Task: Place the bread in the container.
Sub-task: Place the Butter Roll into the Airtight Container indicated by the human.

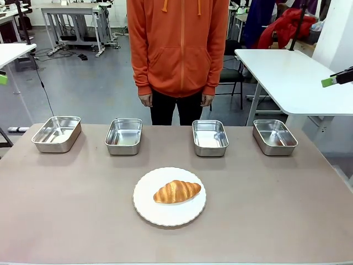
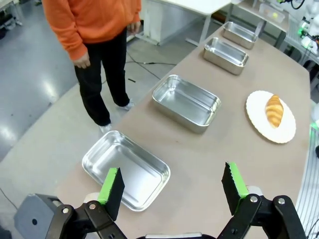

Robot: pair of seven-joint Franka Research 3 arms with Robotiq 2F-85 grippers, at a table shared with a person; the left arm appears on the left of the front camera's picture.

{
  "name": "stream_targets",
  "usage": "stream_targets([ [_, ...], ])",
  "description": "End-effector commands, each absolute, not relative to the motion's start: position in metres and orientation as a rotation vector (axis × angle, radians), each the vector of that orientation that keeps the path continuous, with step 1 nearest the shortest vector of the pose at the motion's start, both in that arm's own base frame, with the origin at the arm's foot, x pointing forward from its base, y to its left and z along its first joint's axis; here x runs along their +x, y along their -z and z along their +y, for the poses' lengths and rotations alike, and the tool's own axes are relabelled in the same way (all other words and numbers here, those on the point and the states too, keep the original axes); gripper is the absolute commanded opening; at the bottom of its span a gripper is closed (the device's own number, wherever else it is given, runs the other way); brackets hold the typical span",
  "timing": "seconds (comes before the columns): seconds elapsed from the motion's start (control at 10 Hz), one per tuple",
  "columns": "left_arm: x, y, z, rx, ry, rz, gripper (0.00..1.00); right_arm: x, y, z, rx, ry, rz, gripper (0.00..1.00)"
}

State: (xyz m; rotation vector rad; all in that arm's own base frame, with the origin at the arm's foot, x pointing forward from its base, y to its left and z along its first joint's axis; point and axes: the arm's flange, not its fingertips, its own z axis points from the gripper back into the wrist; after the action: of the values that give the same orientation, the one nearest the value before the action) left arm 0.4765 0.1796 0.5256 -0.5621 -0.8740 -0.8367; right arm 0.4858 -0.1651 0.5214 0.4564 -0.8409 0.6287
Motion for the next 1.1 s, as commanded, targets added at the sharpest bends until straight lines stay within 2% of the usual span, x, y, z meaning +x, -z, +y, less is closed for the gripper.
stream_targets([
  [0.0,0.474,-0.525,0.18,-0.552,0.855,-0.92,1.0,0.488,-0.525,-0.171,0.465,-0.642,-0.888,1.0],
  [0.6,0.464,-0.527,0.17,-0.554,0.821,-0.91,1.0,0.488,-0.53,-0.174,0.458,-0.629,-0.913,1.0],
  [0.7,0.466,-0.526,0.168,-0.556,0.83,-0.898,1.0,0.484,-0.529,-0.172,0.453,-0.61,-0.865,1.0],
  [1.0,0.469,-0.529,0.176,-0.558,0.844,-0.896,1.0,0.484,-0.529,-0.172,0.453,-0.61,-0.865,1.0],
])
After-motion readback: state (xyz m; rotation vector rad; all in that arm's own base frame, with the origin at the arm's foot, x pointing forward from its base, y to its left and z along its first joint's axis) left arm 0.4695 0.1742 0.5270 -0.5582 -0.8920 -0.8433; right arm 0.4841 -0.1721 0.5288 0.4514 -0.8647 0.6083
